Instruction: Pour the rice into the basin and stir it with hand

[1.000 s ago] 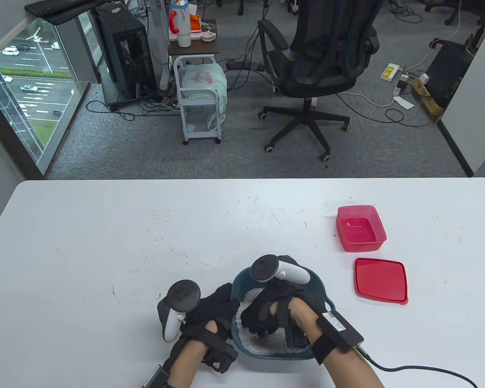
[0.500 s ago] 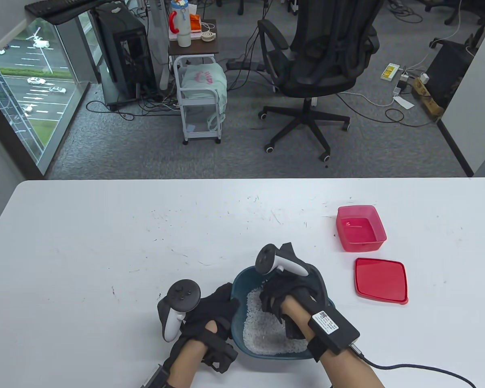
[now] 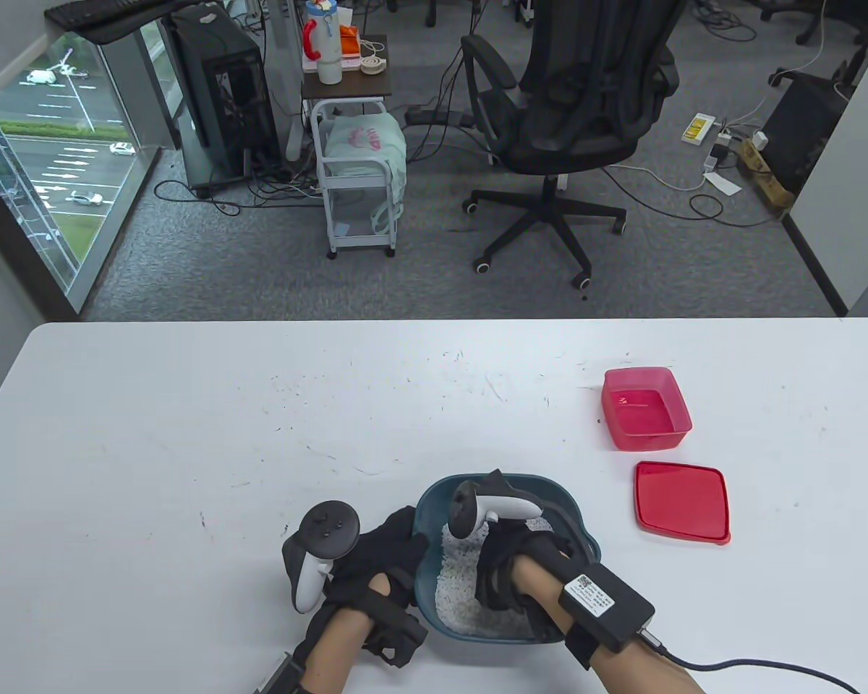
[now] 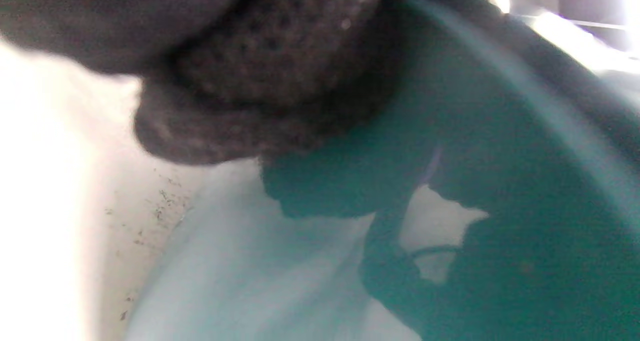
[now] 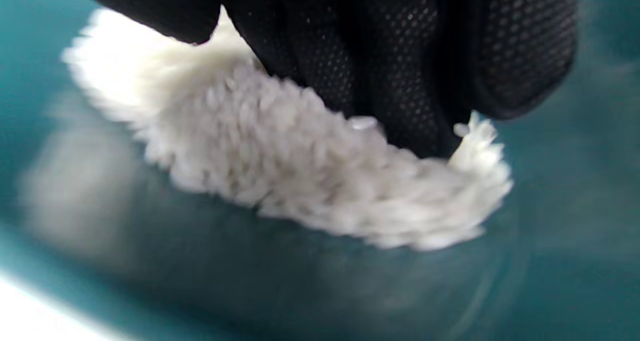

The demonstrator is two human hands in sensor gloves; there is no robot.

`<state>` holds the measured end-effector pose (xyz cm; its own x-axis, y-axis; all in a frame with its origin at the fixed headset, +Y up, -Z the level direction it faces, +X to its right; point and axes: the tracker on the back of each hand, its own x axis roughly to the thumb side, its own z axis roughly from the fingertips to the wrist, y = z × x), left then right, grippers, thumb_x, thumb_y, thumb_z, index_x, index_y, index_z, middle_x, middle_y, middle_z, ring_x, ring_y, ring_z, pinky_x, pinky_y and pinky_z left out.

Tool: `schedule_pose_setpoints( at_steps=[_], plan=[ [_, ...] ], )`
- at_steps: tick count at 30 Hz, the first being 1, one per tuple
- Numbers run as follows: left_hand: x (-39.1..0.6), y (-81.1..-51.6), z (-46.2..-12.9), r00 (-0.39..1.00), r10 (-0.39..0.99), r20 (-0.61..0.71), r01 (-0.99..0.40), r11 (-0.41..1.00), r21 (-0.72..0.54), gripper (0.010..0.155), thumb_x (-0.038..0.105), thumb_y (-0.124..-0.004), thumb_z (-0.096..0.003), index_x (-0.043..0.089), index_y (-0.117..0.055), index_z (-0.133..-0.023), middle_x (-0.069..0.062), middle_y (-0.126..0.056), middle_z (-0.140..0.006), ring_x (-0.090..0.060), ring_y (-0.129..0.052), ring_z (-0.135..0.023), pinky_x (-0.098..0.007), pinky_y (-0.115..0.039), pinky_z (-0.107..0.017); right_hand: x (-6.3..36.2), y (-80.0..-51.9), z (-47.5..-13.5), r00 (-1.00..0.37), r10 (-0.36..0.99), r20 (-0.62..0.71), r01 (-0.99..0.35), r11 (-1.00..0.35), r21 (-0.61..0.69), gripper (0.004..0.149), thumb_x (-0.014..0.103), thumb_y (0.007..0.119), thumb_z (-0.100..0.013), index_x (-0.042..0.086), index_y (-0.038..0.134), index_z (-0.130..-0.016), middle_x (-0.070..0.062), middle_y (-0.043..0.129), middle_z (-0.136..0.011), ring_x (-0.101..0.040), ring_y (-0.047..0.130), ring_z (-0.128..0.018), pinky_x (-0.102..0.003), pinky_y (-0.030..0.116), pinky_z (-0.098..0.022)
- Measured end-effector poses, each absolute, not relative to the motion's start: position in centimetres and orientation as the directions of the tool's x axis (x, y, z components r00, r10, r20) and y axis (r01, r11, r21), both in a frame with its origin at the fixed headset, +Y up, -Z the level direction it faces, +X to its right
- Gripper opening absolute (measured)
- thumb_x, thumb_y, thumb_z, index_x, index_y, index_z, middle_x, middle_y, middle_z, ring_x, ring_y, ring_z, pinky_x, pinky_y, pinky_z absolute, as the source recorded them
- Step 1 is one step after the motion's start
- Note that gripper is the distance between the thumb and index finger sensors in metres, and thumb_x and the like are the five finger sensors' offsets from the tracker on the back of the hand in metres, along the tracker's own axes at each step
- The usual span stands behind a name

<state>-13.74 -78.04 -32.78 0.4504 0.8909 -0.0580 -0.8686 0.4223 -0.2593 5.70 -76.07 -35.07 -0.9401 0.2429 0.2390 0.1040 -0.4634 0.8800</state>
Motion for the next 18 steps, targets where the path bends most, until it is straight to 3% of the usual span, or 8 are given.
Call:
schedule_pose_setpoints(
  at_steps=[3,6,9,14,18],
  plan=[
    [-13.7,-78.1,-32.8,0.452,0.890,-0.057,-0.868,0.424,-0.260,0.063,0.029,-0.083,-0.0486,-0.001,-0.067,-0.102,-0.031,-0.083,-0.091,-0.016,-0.109,-0.008,-0.025,-0.097,0.001,5.2,-76.0,-35.3,-0.884,0.415,0.217,0.031,-0.411,0.911,0.064,0.039,0.078,-0.034,-0.011,0.092,-0.070,-0.032,0.108,-0.054,-0.051,0.107,-0.037,-0.060,0.086,-0.025],
    [-13.7,-78.1,-32.8,0.451,0.891,-0.053,-0.867,0.423,-0.265,0.063,0.029,-0.082,-0.0486,-0.001,-0.067,-0.102,-0.031,-0.083,-0.091,-0.016,-0.109,-0.008,-0.026,-0.097,0.001,4.9,-76.0,-35.9,-0.806,0.581,0.114,-0.090,-0.310,0.947,0.065,0.038,0.077,-0.035,-0.009,0.085,-0.079,-0.032,0.100,-0.069,-0.053,0.100,-0.054,-0.062,0.082,-0.035],
    [-13.7,-78.0,-32.8,0.447,0.893,-0.049,-0.866,0.418,-0.275,0.064,0.029,-0.083,-0.0487,-0.001,-0.067,-0.102,-0.031,-0.082,-0.092,-0.017,-0.110,-0.008,-0.026,-0.097,0.000,4.8,-75.6,-36.9,-0.753,0.655,0.067,-0.186,-0.309,0.933,0.067,0.038,0.075,-0.037,-0.007,0.075,-0.086,-0.032,0.088,-0.082,-0.053,0.091,-0.067,-0.063,0.076,-0.044],
    [-13.8,-78.0,-32.8,0.447,0.893,-0.050,-0.866,0.418,-0.276,0.063,0.029,-0.083,-0.0488,-0.001,-0.067,-0.102,-0.031,-0.083,-0.092,-0.017,-0.110,-0.008,-0.027,-0.097,0.000,5.2,-75.0,-38.4,-0.775,0.631,0.041,-0.277,-0.397,0.875,0.068,0.039,0.073,-0.039,-0.001,0.063,-0.093,-0.027,0.073,-0.093,-0.050,0.075,-0.081,-0.065,0.066,-0.053],
    [-13.8,-78.0,-32.8,0.455,0.889,-0.044,-0.861,0.427,-0.277,0.064,0.029,-0.083,-0.0487,-0.001,-0.067,-0.103,-0.031,-0.083,-0.092,-0.017,-0.110,-0.009,-0.026,-0.098,0.000,5.9,-74.5,-39.1,-0.855,0.515,0.065,-0.283,-0.567,0.774,0.065,0.039,0.072,-0.040,0.005,0.061,-0.095,-0.022,0.069,-0.096,-0.046,0.071,-0.084,-0.065,0.062,-0.055]
  ],
)
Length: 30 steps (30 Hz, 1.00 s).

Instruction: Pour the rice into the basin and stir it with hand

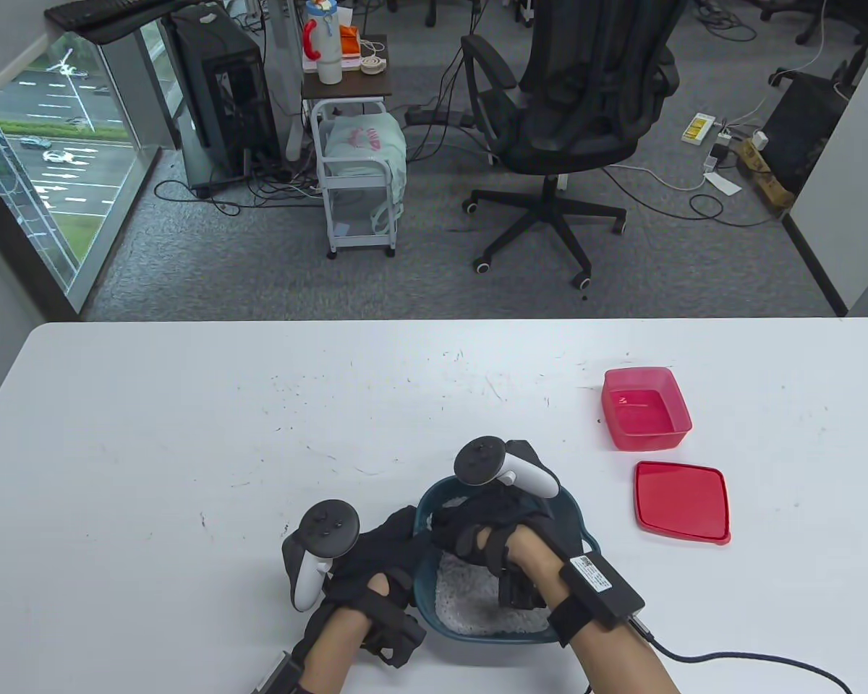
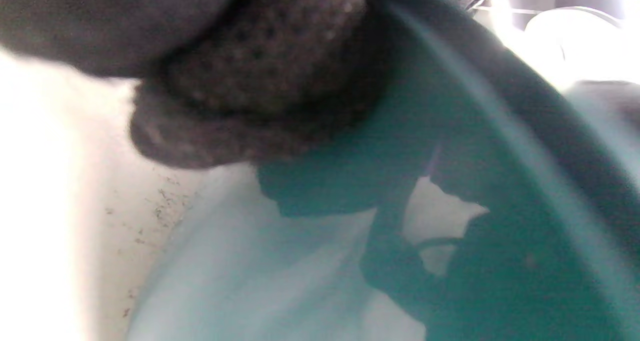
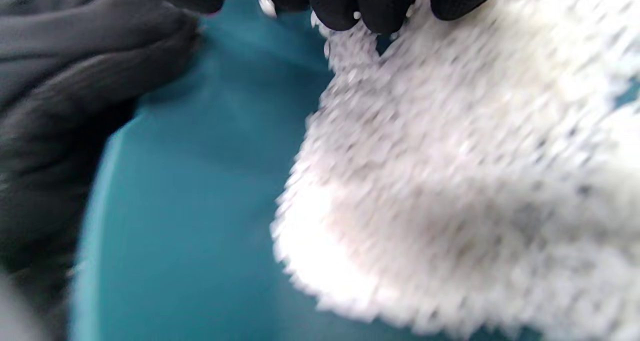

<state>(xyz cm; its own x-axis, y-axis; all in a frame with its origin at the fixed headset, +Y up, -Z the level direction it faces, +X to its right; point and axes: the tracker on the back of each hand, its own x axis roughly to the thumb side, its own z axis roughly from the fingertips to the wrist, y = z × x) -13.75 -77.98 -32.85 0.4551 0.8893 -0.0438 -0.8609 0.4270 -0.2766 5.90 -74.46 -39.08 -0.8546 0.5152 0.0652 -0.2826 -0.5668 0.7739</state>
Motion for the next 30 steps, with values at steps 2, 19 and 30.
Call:
schedule_pose_setpoints(
  at_steps=[2,19,30],
  plan=[
    [-13.8,-78.0,-32.9,0.448,0.893,-0.047,-0.864,0.419,-0.277,0.064,0.029,-0.083,-0.0485,-0.001,-0.067,-0.102,-0.031,-0.083,-0.092,-0.017,-0.110,-0.009,-0.027,-0.098,0.000,6.2,-74.2,-39.2,-0.899,0.431,0.078,-0.239,-0.632,0.737,0.064,0.039,0.072,-0.040,0.005,0.065,-0.094,-0.022,0.073,-0.094,-0.046,0.076,-0.081,-0.065,0.064,-0.054],
    [-13.6,-78.0,-32.7,0.453,0.890,-0.058,-0.868,0.425,-0.255,0.063,0.029,-0.083,-0.0484,-0.001,-0.068,-0.102,-0.031,-0.084,-0.090,-0.016,-0.110,-0.007,-0.025,-0.098,0.001,6.4,-75.9,-35.8,-0.964,-0.107,0.242,0.259,-0.568,0.781,0.063,0.038,0.079,-0.033,-0.015,0.095,-0.064,-0.033,0.110,-0.046,-0.049,0.109,-0.028,-0.058,0.088,-0.017],
    [-13.6,-77.9,-32.7,0.454,0.889,-0.059,-0.868,0.426,-0.257,0.063,0.029,-0.083,-0.0483,-0.001,-0.068,-0.102,-0.031,-0.084,-0.090,-0.016,-0.110,-0.008,-0.026,-0.098,0.001,4.7,-76.3,-36.5,-0.778,0.622,0.091,-0.151,-0.325,0.934,0.065,0.038,0.076,-0.036,-0.010,0.079,-0.081,-0.032,0.095,-0.073,-0.052,0.098,-0.056,-0.061,0.082,-0.037]
  ],
)
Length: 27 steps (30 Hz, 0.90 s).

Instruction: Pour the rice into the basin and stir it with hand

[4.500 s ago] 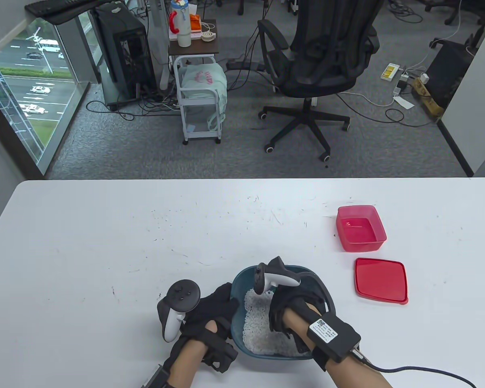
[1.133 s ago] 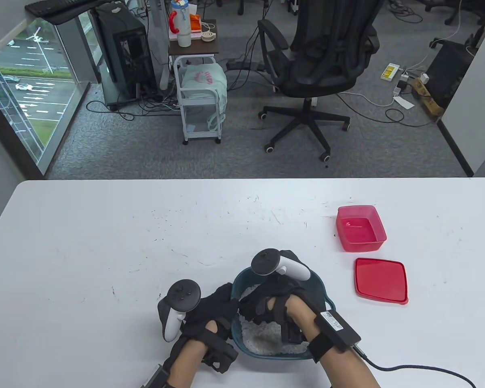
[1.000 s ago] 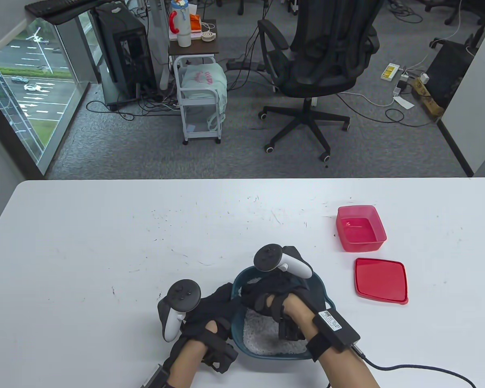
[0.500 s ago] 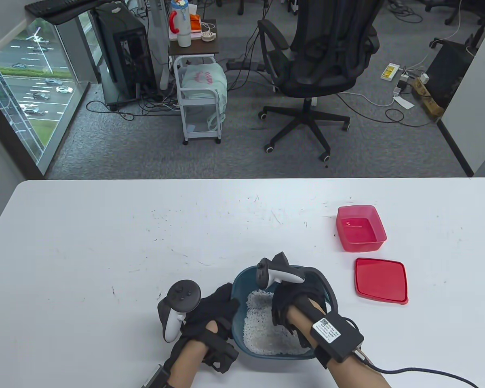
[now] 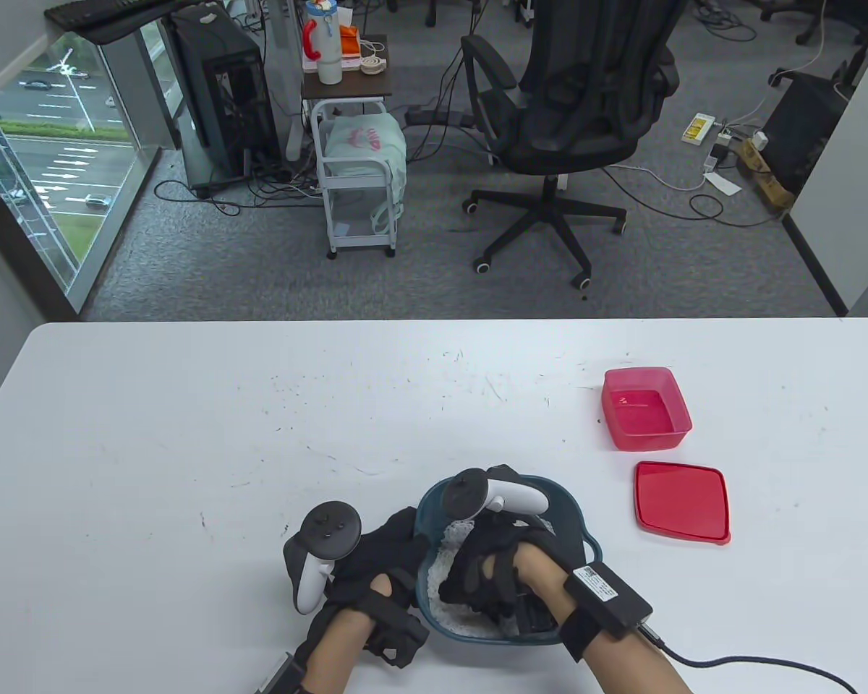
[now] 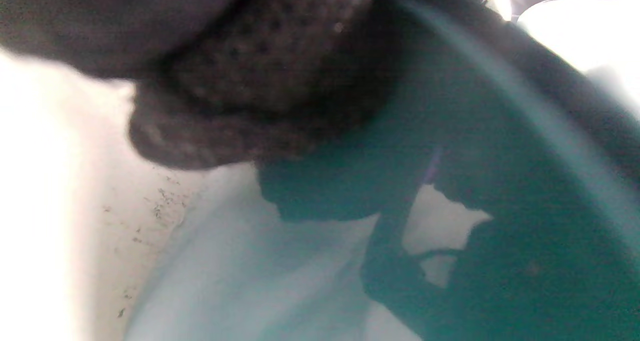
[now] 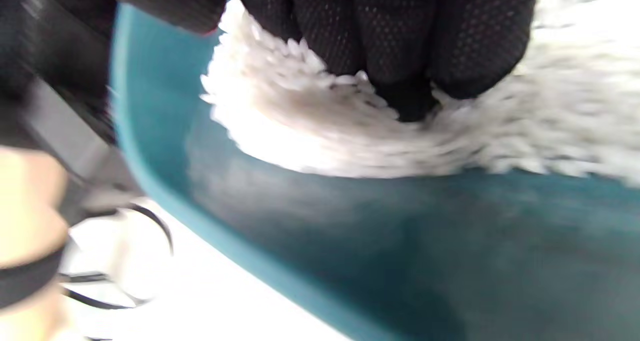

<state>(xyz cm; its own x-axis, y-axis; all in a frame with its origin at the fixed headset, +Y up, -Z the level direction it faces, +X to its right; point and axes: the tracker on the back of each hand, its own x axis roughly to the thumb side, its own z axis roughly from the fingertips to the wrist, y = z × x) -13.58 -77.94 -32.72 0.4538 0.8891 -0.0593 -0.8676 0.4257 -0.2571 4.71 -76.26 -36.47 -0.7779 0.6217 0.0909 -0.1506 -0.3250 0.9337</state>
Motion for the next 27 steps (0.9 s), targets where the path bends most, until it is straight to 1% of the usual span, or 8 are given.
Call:
schedule_pose_setpoints(
  at_steps=[3,7,12,16,18,23,25,27],
  plan=[
    [-13.6,-77.9,-32.7,0.450,0.891,-0.059,-0.868,0.421,-0.263,0.063,0.028,-0.083,-0.0484,-0.001,-0.068,-0.102,-0.031,-0.084,-0.091,-0.017,-0.110,-0.008,-0.026,-0.098,0.001,5.1,-75.5,-37.4,-0.779,0.622,0.084,-0.229,-0.406,0.885,0.067,0.040,0.073,-0.038,-0.003,0.068,-0.089,-0.028,0.082,-0.086,-0.050,0.087,-0.071,-0.061,0.074,-0.048],
    [-13.6,-77.9,-32.7,0.450,0.891,-0.056,-0.867,0.421,-0.265,0.063,0.029,-0.083,-0.0486,-0.001,-0.068,-0.102,-0.031,-0.084,-0.091,-0.017,-0.110,-0.008,-0.026,-0.098,0.001,6.0,-74.9,-38.1,-0.808,0.586,0.062,-0.316,-0.521,0.793,0.066,0.040,0.072,-0.040,0.007,0.061,-0.096,-0.021,0.066,-0.097,-0.046,0.071,-0.085,-0.064,0.065,-0.055],
    [-13.6,-77.9,-32.7,0.444,0.894,-0.060,-0.870,0.414,-0.267,0.063,0.029,-0.083,-0.0483,-0.001,-0.068,-0.102,-0.032,-0.083,-0.091,-0.017,-0.111,-0.008,-0.027,-0.098,0.000,7.8,-74.5,-38.4,-0.891,0.454,-0.014,-0.332,-0.630,0.702,0.065,0.040,0.071,-0.040,0.005,0.062,-0.095,-0.024,0.067,-0.095,-0.049,0.073,-0.082,-0.066,0.066,-0.052],
    [-13.6,-77.9,-32.7,0.444,0.894,-0.062,-0.870,0.414,-0.267,0.063,0.029,-0.083,-0.0484,-0.001,-0.068,-0.102,-0.031,-0.084,-0.091,-0.017,-0.111,-0.009,-0.027,-0.098,0.000,9.4,-74.3,-37.7,-0.958,0.273,-0.091,-0.261,-0.692,0.673,0.071,0.043,0.072,-0.039,0.000,0.060,-0.094,-0.032,0.065,-0.093,-0.054,0.076,-0.077,-0.067,0.073,-0.046],
    [-13.6,-77.9,-32.7,0.444,0.894,-0.062,-0.870,0.413,-0.268,0.063,0.029,-0.083,-0.0484,-0.001,-0.068,-0.102,-0.031,-0.083,-0.091,-0.017,-0.111,-0.009,-0.027,-0.098,0.000,10.0,-74.2,-37.4,-0.941,0.328,-0.090,-0.297,-0.665,0.685,0.071,0.044,0.071,-0.039,0.000,0.059,-0.095,-0.032,0.064,-0.093,-0.054,0.075,-0.078,-0.067,0.072,-0.046],
    [-13.7,-78.0,-32.7,0.434,0.898,-0.066,-0.874,0.402,-0.273,0.064,0.031,-0.084,-0.0482,0.000,-0.068,-0.102,-0.030,-0.084,-0.092,-0.019,-0.111,-0.014,-0.029,-0.098,-0.005,11.8,-72.8,-36.3,-0.768,0.639,-0.028,-0.493,-0.563,0.664,0.068,0.041,0.071,-0.040,0.002,0.062,-0.095,-0.030,0.065,-0.094,-0.054,0.074,-0.078,-0.066,0.069,-0.049],
    [-13.9,-77.9,-32.8,0.441,0.896,-0.057,-0.870,0.410,-0.274,0.064,0.036,-0.081,-0.0494,0.002,-0.070,-0.102,-0.031,-0.082,-0.093,-0.024,-0.111,-0.022,-0.033,-0.099,-0.011,12.4,-71.8,-35.6,-0.693,0.718,0.070,-0.526,-0.569,0.632,0.067,0.040,0.071,-0.041,0.001,0.063,-0.095,-0.030,0.064,-0.095,-0.055,0.073,-0.080,-0.068,0.066,-0.050],
    [-14.9,-77.0,-33.0,0.465,0.885,-0.024,-0.869,0.451,-0.206,0.064,0.042,-0.077,-0.0499,0.004,-0.072,-0.102,-0.032,-0.080,-0.095,-0.029,-0.112,-0.033,-0.038,-0.099,-0.018,13.0,-70.2,-34.3,-0.621,0.739,0.259,-0.537,-0.643,0.547,0.066,0.039,0.072,-0.041,0.003,0.064,-0.096,-0.029,0.059,-0.098,-0.055,0.066,-0.084,-0.071,0.061,-0.053]
  ],
)
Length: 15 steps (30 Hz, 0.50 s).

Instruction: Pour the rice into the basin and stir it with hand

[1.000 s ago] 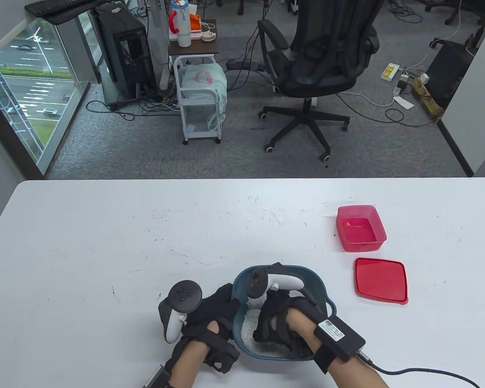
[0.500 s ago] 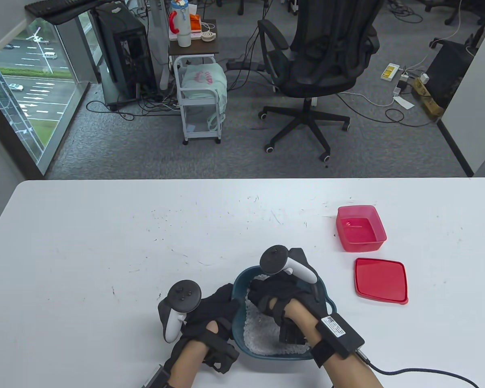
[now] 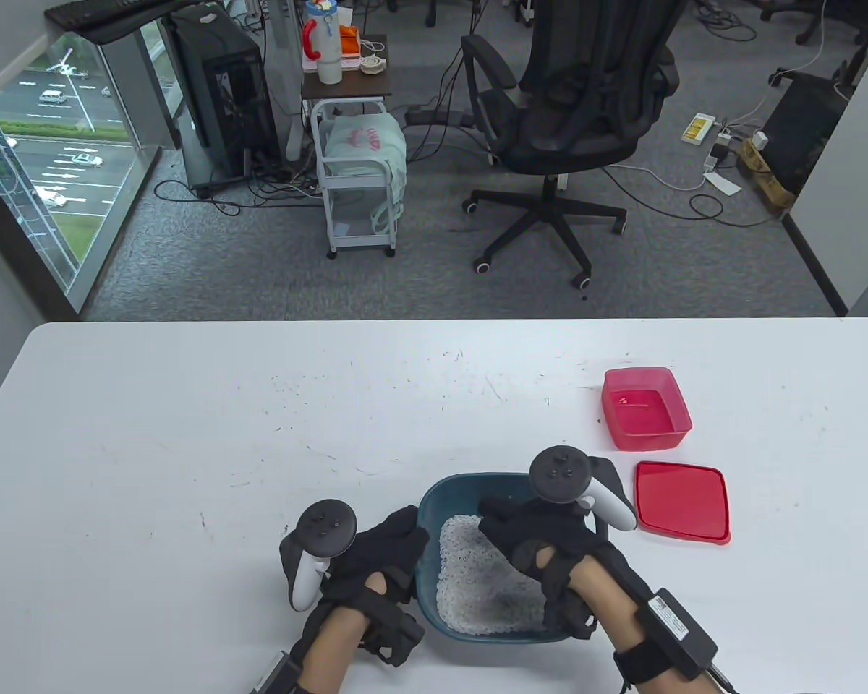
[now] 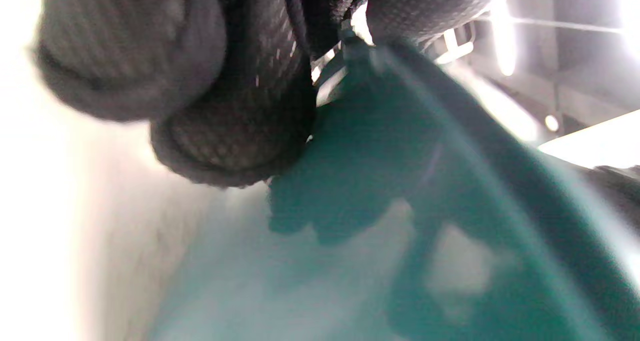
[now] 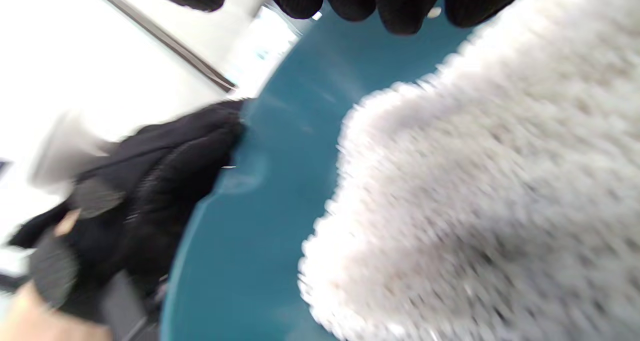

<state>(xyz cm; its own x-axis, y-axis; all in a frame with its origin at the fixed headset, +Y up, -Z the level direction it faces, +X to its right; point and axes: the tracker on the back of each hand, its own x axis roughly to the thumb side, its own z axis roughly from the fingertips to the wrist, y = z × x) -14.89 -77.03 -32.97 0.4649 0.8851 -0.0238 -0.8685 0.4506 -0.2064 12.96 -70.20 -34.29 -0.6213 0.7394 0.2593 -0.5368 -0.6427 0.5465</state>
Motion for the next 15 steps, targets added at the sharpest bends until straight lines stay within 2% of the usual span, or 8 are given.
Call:
schedule_pose_setpoints(
  at_steps=[1,4,6,7,9,10,12,15],
  plan=[
    [-15.3,-76.5,-33.0,0.477,0.879,0.000,-0.866,0.470,-0.174,0.066,0.045,-0.077,-0.0496,0.006,-0.072,-0.102,-0.032,-0.078,-0.097,-0.032,-0.111,-0.041,-0.041,-0.099,-0.024,13.2,-69.6,-33.7,-0.613,0.715,0.336,-0.532,-0.688,0.493,0.066,0.039,0.073,-0.040,0.004,0.065,-0.096,-0.028,0.057,-0.100,-0.055,0.063,-0.086,-0.072,0.059,-0.054],
    [-17.1,-74.3,-32.8,0.549,0.828,0.111,-0.831,0.555,-0.032,0.069,0.049,-0.076,-0.0487,0.008,-0.070,-0.104,-0.031,-0.068,-0.104,-0.045,-0.099,-0.070,-0.057,-0.089,-0.048,14.1,-67.7,-31.4,-0.638,0.520,0.568,-0.454,-0.850,0.268,0.065,0.039,0.074,-0.039,0.009,0.069,-0.096,-0.022,0.055,-0.104,-0.051,0.054,-0.093,-0.074,0.050,-0.059],
    [-18.0,-72.8,-32.4,0.697,0.683,0.216,-0.713,0.693,0.110,0.073,0.051,-0.077,-0.0474,0.010,-0.066,-0.107,-0.031,-0.058,-0.110,-0.054,-0.082,-0.086,-0.068,-0.074,-0.060,14.9,-67.0,-30.0,-0.683,0.335,0.649,-0.355,-0.929,0.106,0.065,0.042,0.075,-0.039,0.014,0.068,-0.097,-0.016,0.051,-0.107,-0.048,0.045,-0.097,-0.075,0.043,-0.061],
    [-18.2,-72.3,-32.2,0.776,0.583,0.240,-0.625,0.763,0.167,0.076,0.055,-0.077,-0.0461,0.012,-0.065,-0.108,-0.030,-0.051,-0.113,-0.056,-0.072,-0.093,-0.072,-0.066,-0.064,15.1,-66.8,-29.6,-0.704,0.264,0.659,-0.315,-0.948,0.044,0.067,0.044,0.076,-0.038,0.016,0.068,-0.098,-0.014,0.050,-0.108,-0.047,0.043,-0.098,-0.076,0.041,-0.062],
    [-18.4,-71.4,-31.7,0.922,0.286,0.262,-0.357,0.890,0.284,0.081,0.061,-0.074,-0.0449,0.018,-0.059,-0.112,-0.026,-0.040,-0.117,-0.059,-0.053,-0.102,-0.076,-0.052,-0.069,16.0,-66.7,-28.8,-0.760,0.082,0.645,-0.192,-0.976,-0.101,0.069,0.048,0.075,-0.037,0.020,0.065,-0.100,-0.011,0.048,-0.110,-0.045,0.040,-0.100,-0.075,0.040,-0.064],
    [-18.5,-71.1,-31.4,0.962,0.122,0.243,-0.201,0.920,0.337,0.084,0.064,-0.073,-0.0439,0.021,-0.055,-0.113,-0.024,-0.034,-0.119,-0.059,-0.044,-0.105,-0.077,-0.046,-0.070,16.5,-66.7,-28.5,-0.782,-0.013,0.623,-0.125,-0.976,-0.176,0.070,0.049,0.075,-0.037,0.022,0.064,-0.100,-0.011,0.047,-0.110,-0.045,0.040,-0.100,-0.075,0.041,-0.064],
    [-18.6,-71.0,-31.4,0.975,-0.047,0.217,-0.034,0.934,0.356,0.087,0.067,-0.071,-0.0428,0.025,-0.049,-0.115,-0.021,-0.025,-0.120,-0.056,-0.032,-0.108,-0.079,-0.037,-0.071,17.8,-67.1,-28.5,-0.814,-0.095,0.573,-0.048,-0.972,-0.230,0.070,0.050,0.074,-0.037,0.023,0.064,-0.100,-0.011,0.048,-0.110,-0.044,0.042,-0.101,-0.075,0.042,-0.064],
    [-19.2,-71.4,-31.6,0.978,-0.054,0.202,-0.012,0.950,0.311,0.089,0.070,-0.070,-0.0413,0.027,-0.046,-0.116,-0.018,-0.019,-0.121,-0.055,-0.024,-0.109,-0.079,-0.032,-0.071,20.1,-67.8,-29.1,-0.854,-0.103,0.510,-0.018,-0.974,-0.227,0.069,0.049,0.074,-0.037,0.023,0.063,-0.100,-0.011,0.048,-0.110,-0.044,0.042,-0.101,-0.074,0.042,-0.064]
  ],
)
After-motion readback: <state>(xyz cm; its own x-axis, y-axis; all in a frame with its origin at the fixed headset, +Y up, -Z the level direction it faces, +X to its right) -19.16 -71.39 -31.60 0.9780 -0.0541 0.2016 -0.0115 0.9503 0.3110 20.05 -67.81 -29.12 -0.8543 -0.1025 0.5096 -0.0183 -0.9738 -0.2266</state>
